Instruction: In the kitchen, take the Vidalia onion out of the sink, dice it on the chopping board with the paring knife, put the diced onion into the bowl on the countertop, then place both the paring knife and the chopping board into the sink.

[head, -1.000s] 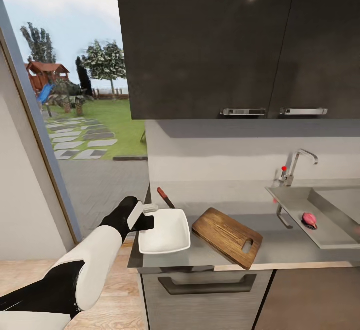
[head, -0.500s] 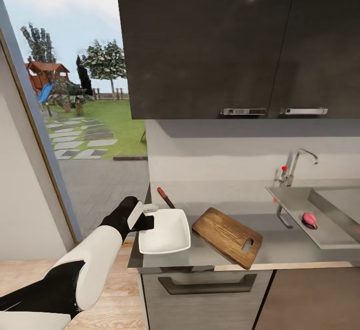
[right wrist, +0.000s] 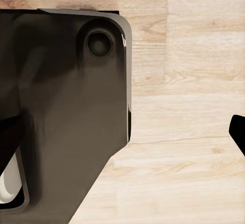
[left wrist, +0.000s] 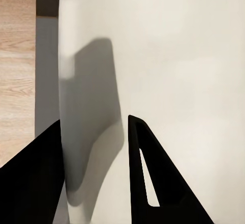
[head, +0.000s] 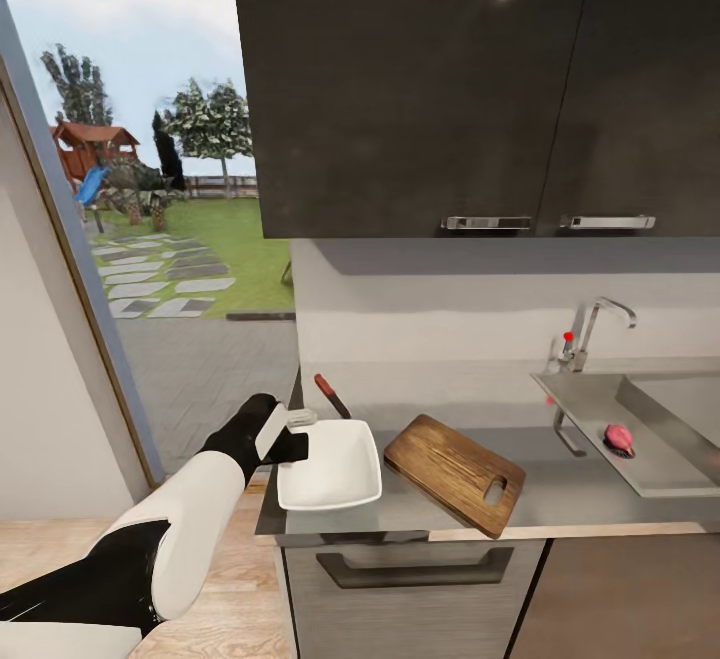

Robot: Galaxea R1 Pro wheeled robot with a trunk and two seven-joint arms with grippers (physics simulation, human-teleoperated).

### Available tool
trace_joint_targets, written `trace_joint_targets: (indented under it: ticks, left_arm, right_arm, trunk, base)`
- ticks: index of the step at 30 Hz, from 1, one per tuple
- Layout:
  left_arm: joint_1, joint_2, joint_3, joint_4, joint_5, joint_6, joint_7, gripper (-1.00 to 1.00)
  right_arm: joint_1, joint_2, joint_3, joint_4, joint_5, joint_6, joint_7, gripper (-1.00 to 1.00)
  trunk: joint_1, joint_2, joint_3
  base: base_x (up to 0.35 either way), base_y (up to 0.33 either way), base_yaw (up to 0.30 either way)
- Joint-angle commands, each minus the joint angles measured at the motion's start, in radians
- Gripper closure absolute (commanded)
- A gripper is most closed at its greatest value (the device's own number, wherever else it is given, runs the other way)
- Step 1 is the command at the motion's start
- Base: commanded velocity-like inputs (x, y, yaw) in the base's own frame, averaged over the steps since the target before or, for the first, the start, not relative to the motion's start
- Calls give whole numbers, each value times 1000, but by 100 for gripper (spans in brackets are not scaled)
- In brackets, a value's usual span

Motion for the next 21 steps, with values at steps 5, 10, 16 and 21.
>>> trace_joint_targets:
  ticks: [5, 10, 16, 21]
  left_arm:
    - [0, -1, 6, -1, 3, 3, 4, 100]
    - [0, -1, 6, -1, 3, 3, 3, 100]
    - [0, -1, 6, -1, 3, 3, 2, 100]
    - [0, -1, 6, 0, 3, 4, 2, 100]
  right_arm:
    - [0, 0, 1, 1, -1, -3, 0, -100]
    - [0, 0, 0, 1, 0, -3, 0, -100]
    - [0, 0, 0, 1, -1, -3, 0, -100]
    - [0, 0, 1, 1, -1, -3, 0, -100]
  trunk:
    - [0, -1, 0]
    - [0, -1, 0]
    - [0, -1, 0]
    - [0, -1, 0]
  base:
    - [0, 0, 0]
    - [0, 0, 0]
    - [0, 0, 0]
    - [0, 0, 0]
